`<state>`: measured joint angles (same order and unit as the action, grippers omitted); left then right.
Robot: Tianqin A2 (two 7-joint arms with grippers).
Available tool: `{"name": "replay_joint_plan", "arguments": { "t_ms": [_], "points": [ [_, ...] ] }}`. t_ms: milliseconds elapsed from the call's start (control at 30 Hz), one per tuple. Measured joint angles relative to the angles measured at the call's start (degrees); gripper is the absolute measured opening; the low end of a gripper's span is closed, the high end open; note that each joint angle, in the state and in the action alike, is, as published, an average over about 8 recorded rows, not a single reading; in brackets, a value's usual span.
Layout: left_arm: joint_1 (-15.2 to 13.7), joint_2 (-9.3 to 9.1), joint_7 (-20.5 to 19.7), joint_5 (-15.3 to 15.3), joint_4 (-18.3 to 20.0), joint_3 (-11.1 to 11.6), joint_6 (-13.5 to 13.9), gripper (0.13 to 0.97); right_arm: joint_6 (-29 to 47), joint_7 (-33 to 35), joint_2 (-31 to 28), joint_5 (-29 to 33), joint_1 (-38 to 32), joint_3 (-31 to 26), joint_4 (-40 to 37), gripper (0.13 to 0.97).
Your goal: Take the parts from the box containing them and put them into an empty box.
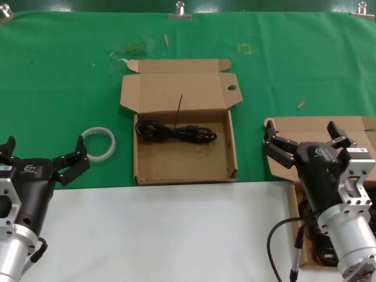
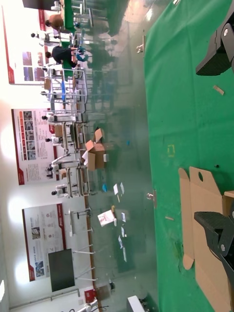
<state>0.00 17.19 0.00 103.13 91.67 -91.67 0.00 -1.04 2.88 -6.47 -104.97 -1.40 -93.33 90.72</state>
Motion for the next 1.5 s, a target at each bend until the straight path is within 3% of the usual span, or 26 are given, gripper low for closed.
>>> {"name": "replay_joint_plan", "arguments": {
  "t_ms": [1500],
  "points": [
    [0.00, 0.00, 0.00, 0.00, 0.00, 0.00, 0.00, 0.965, 0.00, 0.00, 0.00, 0.00, 0.00, 0.00, 0.00, 0.966]
  ]
}}
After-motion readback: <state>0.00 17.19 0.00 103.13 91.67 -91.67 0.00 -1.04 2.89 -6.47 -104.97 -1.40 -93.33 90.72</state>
